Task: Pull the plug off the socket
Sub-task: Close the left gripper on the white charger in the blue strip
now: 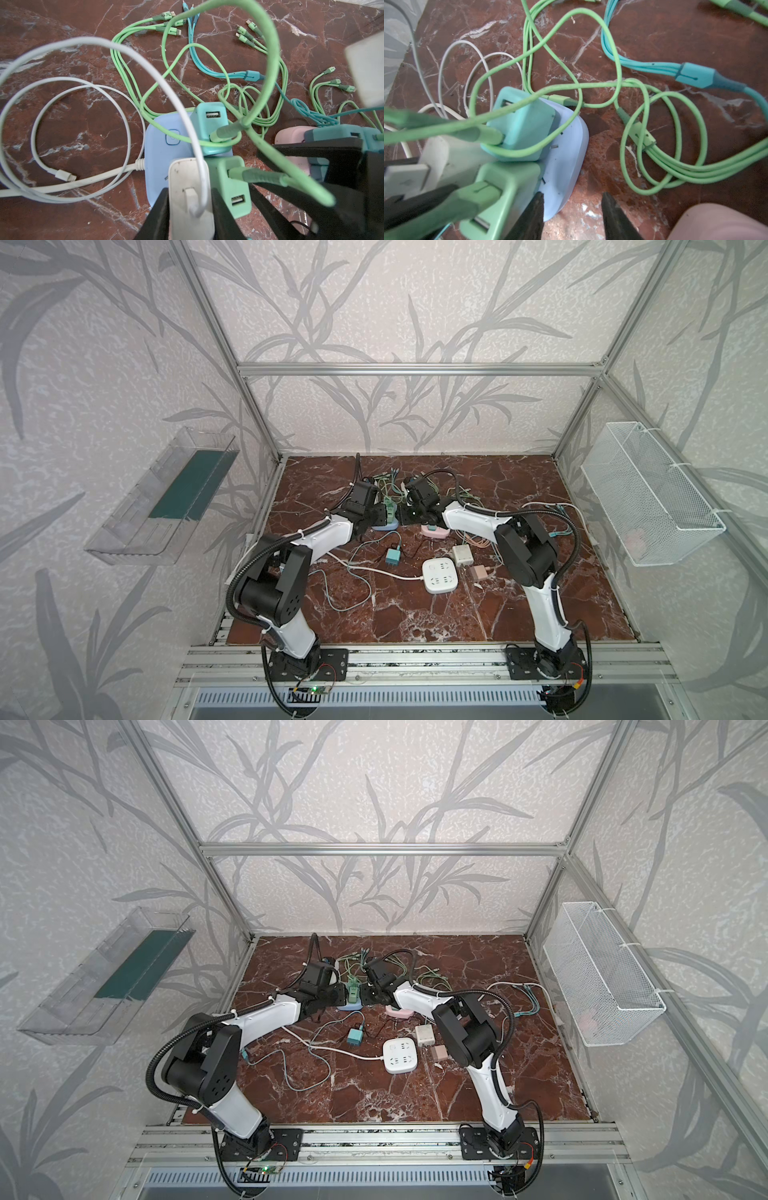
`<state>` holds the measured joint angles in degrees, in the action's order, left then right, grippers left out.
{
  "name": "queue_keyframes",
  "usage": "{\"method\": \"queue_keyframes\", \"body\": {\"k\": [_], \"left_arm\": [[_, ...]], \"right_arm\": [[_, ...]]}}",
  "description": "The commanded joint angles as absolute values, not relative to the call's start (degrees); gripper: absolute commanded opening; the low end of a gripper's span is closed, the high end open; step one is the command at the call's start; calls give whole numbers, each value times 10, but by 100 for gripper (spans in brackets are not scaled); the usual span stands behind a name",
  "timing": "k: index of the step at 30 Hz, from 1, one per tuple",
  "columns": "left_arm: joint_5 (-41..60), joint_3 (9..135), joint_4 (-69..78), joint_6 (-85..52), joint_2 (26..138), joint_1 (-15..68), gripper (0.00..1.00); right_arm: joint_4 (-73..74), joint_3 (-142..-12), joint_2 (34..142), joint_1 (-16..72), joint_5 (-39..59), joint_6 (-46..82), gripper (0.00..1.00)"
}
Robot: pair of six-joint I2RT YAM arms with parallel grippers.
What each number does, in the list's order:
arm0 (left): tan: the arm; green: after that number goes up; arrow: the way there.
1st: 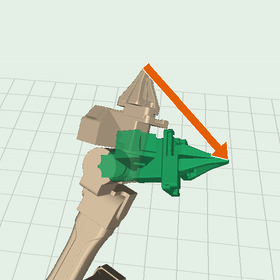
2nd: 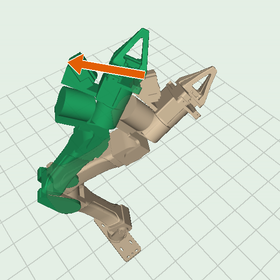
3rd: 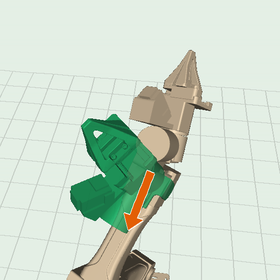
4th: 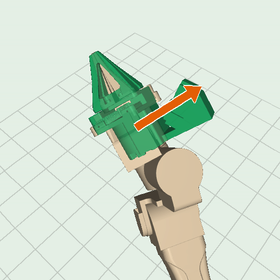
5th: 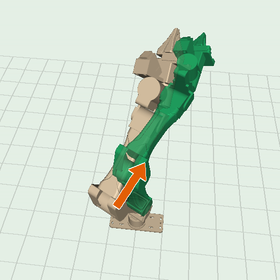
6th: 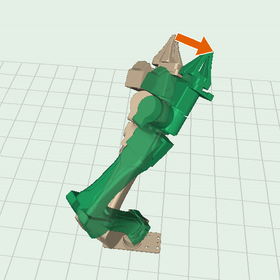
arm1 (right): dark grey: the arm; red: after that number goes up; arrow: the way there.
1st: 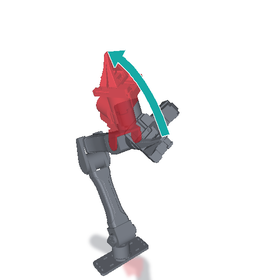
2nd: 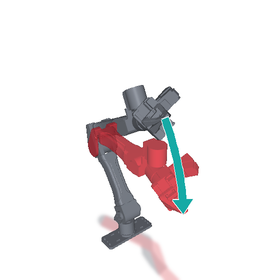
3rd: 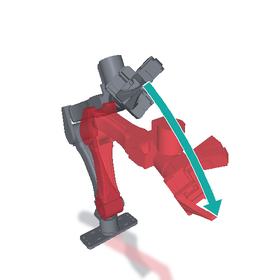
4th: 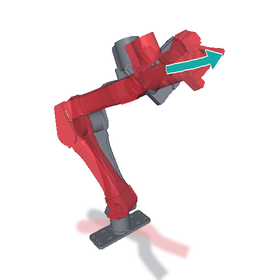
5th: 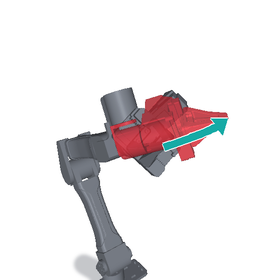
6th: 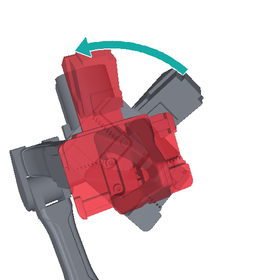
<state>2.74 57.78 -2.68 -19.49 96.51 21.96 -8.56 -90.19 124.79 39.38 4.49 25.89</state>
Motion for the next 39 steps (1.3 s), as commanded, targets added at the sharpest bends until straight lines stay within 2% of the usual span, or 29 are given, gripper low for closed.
{"method": "queue_keyframes", "body": {"k": [1,14,21,25,34,39], "left_arm": [[34,578,-52,-192,957,230,30],[17,555,-64,-223,920,259,31],[5,561,-60,-237,921,263,31],[-1,583,-59,-243,937,263,31],[-4,616,-74,-240,959,266,31],[-7,619,-70,-237,955,269,31]], "right_arm": [[-110,-918,1259,392,48,252,45],[-116,-905,1259,396,64,254,43],[-133,-899,1269,396,74,244,39],[-140,-897,1273,396,79,241,33],[-182,-941,1302,396,90,223,32],[-192,-952,1319,393,83,212,27]]}}
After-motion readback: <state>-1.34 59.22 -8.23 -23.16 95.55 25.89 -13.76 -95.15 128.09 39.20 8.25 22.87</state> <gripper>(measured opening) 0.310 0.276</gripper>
